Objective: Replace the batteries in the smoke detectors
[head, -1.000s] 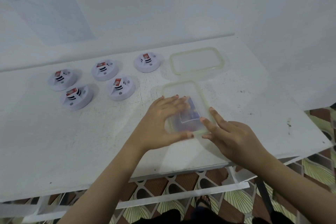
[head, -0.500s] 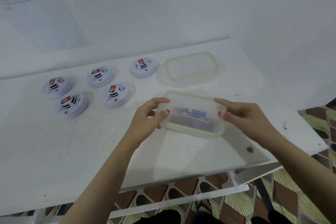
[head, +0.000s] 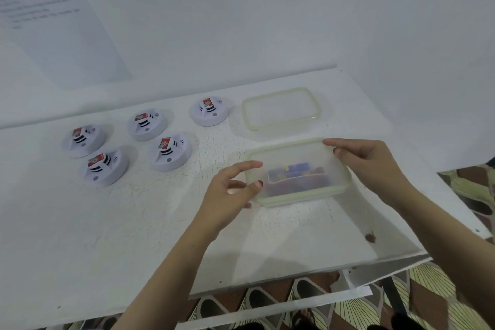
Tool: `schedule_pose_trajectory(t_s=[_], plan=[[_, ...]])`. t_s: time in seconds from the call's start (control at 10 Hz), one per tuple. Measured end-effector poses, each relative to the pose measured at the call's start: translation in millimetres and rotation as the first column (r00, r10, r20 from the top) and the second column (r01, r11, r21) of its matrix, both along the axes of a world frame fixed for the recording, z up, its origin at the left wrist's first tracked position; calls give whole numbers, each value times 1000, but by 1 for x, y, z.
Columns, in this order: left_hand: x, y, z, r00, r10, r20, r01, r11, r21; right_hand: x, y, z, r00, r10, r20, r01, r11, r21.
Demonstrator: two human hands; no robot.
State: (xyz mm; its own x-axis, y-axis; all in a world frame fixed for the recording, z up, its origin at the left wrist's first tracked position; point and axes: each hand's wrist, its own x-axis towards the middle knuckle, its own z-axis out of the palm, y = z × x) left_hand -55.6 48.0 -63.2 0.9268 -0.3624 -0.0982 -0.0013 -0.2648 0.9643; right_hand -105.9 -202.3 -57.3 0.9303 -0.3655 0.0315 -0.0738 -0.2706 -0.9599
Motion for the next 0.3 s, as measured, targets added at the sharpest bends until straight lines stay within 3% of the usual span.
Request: schedule_pose_trajectory(t_s=[0.1,0.2,0.3], plan=[[11,7,17,961,76,267,-104,990,93,-1,-4,12,999,45,17,-44,995,-86],[17,14,62,874,157,460,-160,987,-32,0,-6,48,993,70,99,-49,980,-193],[19,22,118,749,233,620,-158,972,-175,-10,-11,92,949,59,309,-2,984,-180]])
